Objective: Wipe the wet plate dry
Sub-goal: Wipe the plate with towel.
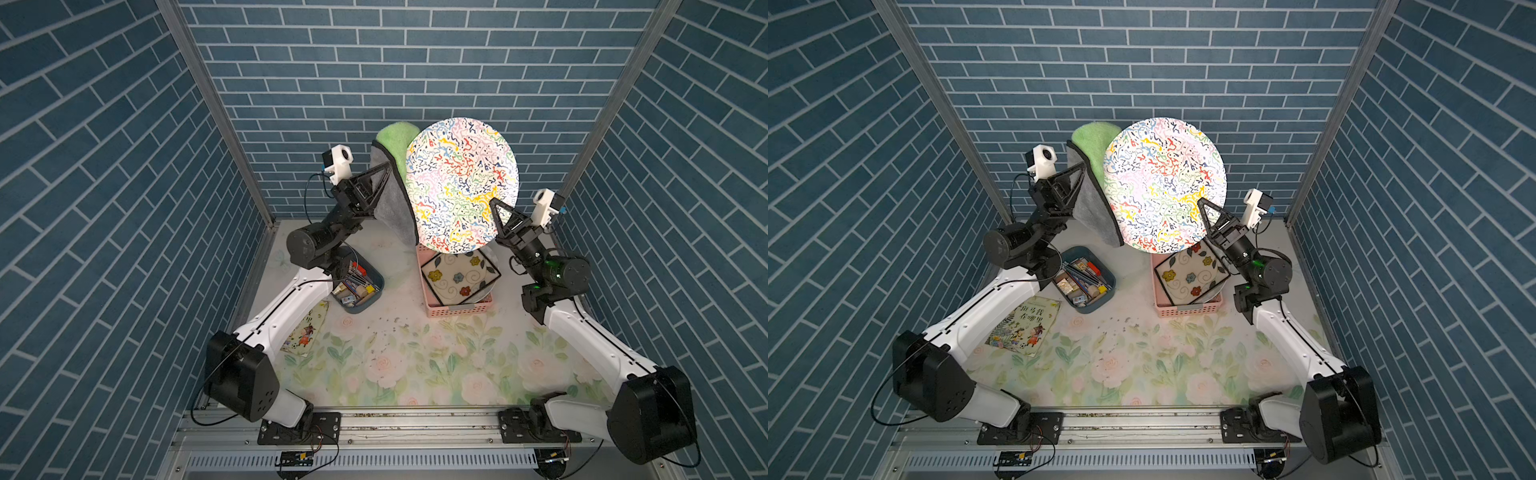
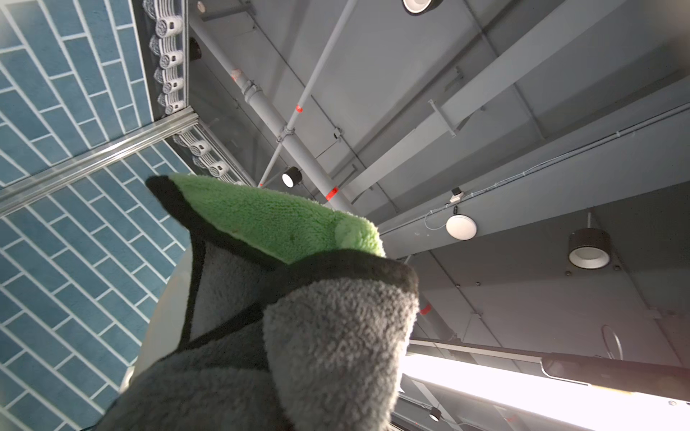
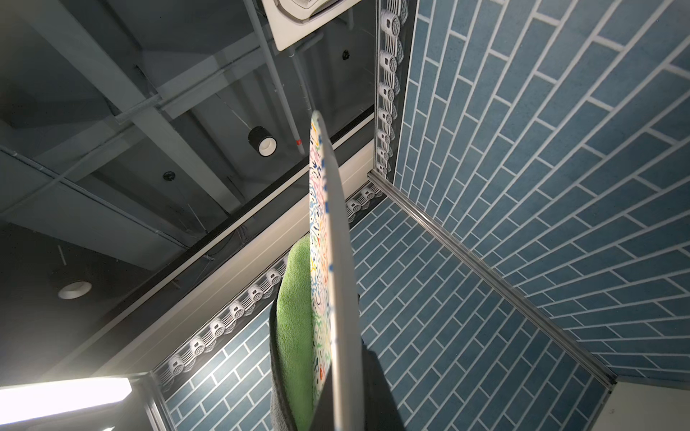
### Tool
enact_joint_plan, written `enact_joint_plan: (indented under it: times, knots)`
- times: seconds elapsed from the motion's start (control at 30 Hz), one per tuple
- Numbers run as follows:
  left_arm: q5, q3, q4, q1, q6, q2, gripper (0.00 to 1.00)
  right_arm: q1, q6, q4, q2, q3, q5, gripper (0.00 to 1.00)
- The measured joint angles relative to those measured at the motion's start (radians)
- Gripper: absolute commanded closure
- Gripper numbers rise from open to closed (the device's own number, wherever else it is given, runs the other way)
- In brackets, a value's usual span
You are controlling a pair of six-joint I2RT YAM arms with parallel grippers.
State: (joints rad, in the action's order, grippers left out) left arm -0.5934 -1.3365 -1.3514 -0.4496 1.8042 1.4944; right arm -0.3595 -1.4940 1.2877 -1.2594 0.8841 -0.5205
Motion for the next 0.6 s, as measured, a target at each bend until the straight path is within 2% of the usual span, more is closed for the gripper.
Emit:
enact_joint_plan:
  times: [0.13,0.4,0.6]
  knots:
    - [0.001,0.011,-0.047,0.010,0.017,-0.004,1.00,-0.016,-0.021,0.044,-0.025,0.000,0.006,1.00]
    - [-0.054,0.126,0.000,0.125,-0.006,-0.042,1.00,0.059,-0.019,0.055,0.020,0.025,-0.020,1.00]
    - [-0.072,0.024,0.016,0.070,-0.006,0.002,1.00,0.027,-0.008,0.050,0.039,0.041,-0.049,1.00]
